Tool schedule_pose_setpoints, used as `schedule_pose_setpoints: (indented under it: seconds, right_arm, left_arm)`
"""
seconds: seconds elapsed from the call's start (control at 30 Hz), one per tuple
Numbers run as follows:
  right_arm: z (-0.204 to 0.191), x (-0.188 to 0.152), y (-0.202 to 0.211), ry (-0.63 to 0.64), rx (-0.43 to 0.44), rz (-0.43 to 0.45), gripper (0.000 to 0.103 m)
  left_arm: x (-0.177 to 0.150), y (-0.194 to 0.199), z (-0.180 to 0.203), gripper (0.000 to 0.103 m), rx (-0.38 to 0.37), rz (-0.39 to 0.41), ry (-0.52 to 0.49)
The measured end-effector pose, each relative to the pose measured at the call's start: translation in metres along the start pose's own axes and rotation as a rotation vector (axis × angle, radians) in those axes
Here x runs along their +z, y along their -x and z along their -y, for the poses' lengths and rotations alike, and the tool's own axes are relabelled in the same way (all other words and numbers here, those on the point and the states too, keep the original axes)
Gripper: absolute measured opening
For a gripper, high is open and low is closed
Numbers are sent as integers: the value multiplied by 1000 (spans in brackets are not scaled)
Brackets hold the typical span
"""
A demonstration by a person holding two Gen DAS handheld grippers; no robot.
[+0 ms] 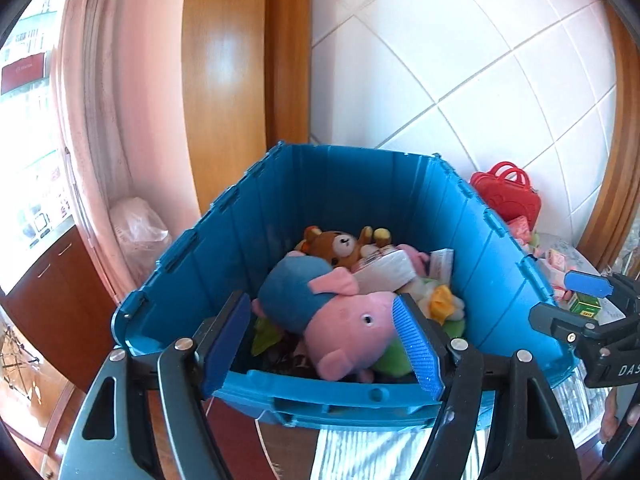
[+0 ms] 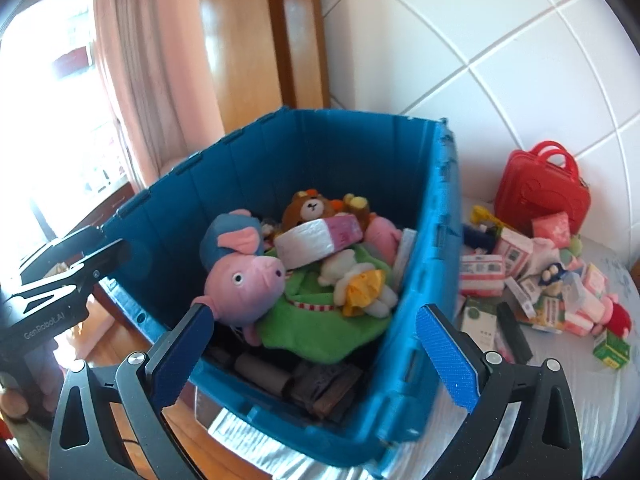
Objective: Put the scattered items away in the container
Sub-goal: 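Withdraw both tools from the crate back over the bed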
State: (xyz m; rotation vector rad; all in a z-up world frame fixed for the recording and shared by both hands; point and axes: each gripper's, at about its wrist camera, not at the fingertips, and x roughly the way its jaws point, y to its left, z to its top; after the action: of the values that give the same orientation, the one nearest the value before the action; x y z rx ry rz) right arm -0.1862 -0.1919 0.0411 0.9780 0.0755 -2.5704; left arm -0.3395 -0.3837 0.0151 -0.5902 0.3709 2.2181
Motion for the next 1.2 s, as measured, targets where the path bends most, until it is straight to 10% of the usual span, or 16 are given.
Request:
schedule_pose_setpoints:
  seconds: [0.7, 1.2]
  right_arm:
    - [281, -114, 122, -275, -216, 26, 103]
    - [371, -171, 68, -438, -248, -173, 103]
  left_arm:
    - [-14, 22, 292, 73, -234, 42, -111]
    - [-88, -104, 374, 73, -265, -301, -195]
